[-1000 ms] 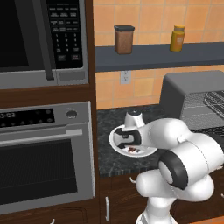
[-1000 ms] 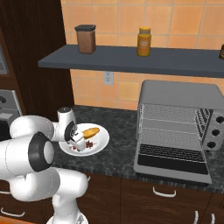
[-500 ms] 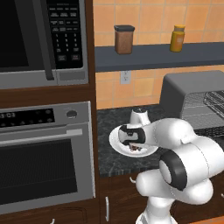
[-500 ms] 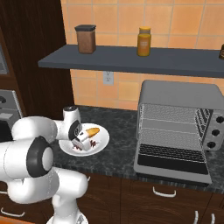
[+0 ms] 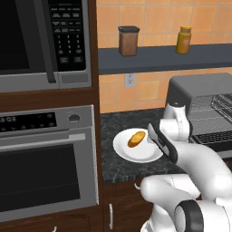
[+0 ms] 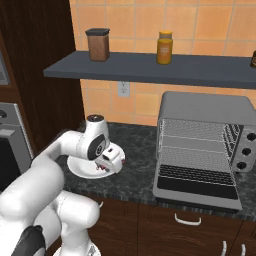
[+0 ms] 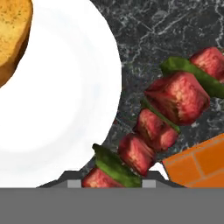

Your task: Pick up the kebab skewer and baguette bread, and place them inside the toaster oven. Close the toaster oven door and start by setting the timer.

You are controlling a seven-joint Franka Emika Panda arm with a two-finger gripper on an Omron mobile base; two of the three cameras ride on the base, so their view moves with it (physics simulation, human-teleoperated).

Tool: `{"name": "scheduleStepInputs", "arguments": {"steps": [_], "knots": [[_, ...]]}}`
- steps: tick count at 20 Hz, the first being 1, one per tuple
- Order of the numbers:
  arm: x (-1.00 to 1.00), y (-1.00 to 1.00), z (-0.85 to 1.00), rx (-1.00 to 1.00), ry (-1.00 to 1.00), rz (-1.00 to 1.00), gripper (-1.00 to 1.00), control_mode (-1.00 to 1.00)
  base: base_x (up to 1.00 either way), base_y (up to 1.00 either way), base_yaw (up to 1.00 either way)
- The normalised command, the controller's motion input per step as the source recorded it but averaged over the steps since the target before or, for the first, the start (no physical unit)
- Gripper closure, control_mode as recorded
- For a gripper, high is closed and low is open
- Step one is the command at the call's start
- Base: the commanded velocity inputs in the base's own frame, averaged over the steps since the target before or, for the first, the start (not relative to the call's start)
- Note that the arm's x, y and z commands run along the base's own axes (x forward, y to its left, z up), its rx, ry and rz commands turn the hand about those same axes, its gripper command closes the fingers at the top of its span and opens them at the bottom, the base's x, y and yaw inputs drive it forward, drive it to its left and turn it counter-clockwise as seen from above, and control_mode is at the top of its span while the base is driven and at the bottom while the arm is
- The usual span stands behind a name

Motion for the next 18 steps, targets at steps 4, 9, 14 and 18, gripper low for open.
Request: {"name": "scheduleStepInputs", "arguments": {"steps": [4,9,14,18], "knots": [[-0.36,-1.00,0.35,0.00,-0.04,0.25,1.00,-1.00,0.00,0.00,0.00],[-0.24,-1.00,0.42,0.00,-0.02,0.27,1.00,-1.00,0.00,0.00,0.00],[-0.03,-0.94,0.15,0.00,0.00,0.10,1.00,-1.00,0.00,0.00,0.00],[0.13,-0.79,0.26,0.00,0.00,0.02,1.00,-1.00,0.00,0.00,0.00]]}}
